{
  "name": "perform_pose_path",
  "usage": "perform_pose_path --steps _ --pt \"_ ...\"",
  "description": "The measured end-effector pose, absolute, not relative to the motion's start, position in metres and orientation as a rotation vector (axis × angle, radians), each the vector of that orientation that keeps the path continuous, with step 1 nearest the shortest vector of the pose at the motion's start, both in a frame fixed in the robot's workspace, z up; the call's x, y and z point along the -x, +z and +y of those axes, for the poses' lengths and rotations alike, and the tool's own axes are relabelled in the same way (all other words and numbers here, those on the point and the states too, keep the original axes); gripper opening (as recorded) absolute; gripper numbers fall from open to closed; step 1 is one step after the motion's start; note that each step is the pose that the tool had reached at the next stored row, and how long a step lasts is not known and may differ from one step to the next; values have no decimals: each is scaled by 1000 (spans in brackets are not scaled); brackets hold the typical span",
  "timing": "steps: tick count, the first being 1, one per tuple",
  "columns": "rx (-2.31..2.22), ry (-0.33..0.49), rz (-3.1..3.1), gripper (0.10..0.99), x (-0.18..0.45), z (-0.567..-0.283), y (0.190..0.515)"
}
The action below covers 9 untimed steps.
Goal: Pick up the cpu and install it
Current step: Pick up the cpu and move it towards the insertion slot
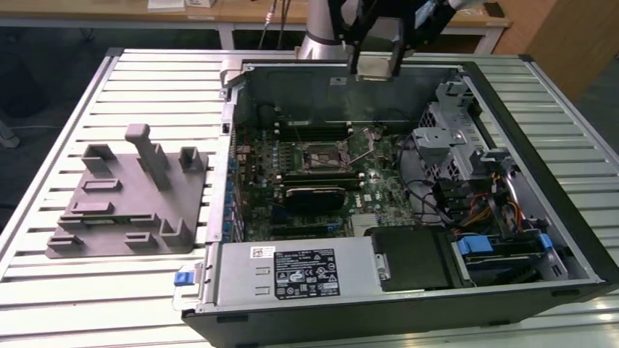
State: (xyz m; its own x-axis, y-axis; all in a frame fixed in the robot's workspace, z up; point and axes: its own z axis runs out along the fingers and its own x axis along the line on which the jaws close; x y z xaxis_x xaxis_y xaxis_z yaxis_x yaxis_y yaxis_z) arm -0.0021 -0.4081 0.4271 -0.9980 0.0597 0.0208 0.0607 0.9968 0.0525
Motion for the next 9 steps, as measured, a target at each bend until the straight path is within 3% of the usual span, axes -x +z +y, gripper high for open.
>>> perform_pose_path --steps 9 --pt "94 -83 -3117 541 -14 -408 418"
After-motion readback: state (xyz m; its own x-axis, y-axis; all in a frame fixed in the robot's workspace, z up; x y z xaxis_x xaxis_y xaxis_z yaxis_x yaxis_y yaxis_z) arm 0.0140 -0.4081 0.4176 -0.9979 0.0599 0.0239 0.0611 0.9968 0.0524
